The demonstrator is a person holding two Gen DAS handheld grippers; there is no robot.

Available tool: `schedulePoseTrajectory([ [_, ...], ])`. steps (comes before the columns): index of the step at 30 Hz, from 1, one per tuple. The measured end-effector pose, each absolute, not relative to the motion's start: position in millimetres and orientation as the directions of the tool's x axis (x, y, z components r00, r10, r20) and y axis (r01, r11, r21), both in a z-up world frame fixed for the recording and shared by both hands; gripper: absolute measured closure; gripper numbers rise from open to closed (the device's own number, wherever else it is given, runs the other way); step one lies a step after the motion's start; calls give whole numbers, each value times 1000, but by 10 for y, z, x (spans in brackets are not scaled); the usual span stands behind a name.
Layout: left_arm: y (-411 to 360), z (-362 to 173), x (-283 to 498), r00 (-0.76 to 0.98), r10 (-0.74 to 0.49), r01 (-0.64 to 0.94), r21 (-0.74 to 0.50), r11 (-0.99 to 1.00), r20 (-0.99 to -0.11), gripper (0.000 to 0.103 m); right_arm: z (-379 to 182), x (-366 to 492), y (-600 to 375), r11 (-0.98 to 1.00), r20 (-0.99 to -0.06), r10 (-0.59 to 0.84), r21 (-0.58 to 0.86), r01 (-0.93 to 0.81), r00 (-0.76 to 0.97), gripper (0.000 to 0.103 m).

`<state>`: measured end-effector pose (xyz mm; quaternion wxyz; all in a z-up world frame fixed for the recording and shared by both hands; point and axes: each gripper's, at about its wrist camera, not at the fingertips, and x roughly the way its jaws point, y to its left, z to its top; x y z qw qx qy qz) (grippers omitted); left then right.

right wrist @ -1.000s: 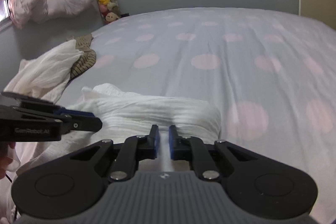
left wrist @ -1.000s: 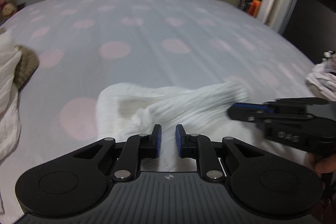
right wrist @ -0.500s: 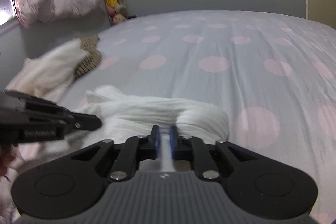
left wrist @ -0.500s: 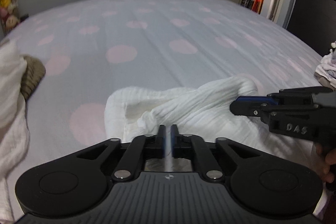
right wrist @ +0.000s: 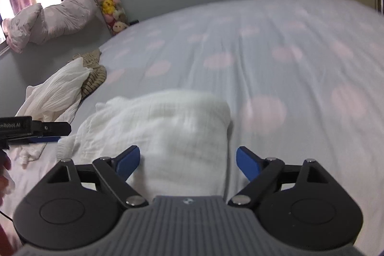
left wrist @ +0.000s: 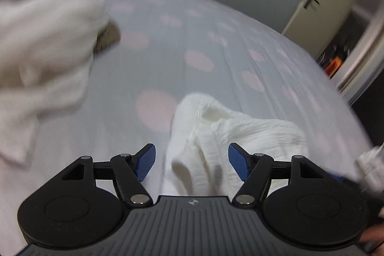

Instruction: Fold clothes

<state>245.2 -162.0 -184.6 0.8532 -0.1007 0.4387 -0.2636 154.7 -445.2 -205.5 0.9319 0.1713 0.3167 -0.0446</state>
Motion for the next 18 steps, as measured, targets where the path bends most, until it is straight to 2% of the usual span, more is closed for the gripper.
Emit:
schedulePoseTrajectory([
  [2, -1647, -1935, 2512, 443, -540, 340, -423, 840, -716, 37, -2115, 1551, -4459, 927, -626, 48, 319, 200, 778, 10],
  [5, -1740, -2014, 2538, 423, -514, 370, -375, 850, -746, 37, -2235, 1593, -4534, 892, -649, 98, 393, 222, 754, 9],
  [8, -1810, -2082, 2582, 398, -515, 391, -368, 844, -759, 37, -2334, 1617, -4610, 846, -650, 153, 475, 241, 744, 3],
  [9, -1829, -2103, 2599, 389, -520, 396, -371, 840, -761, 36, -2341, 1625, -4612, 842, -649, 161, 484, 239, 744, 0],
  [18, -1941, -2232, 2661, 377, -540, 473, -345, 811, -752, 32, -2436, 1736, -4681, 821, -627, 189, 524, 229, 756, 0],
])
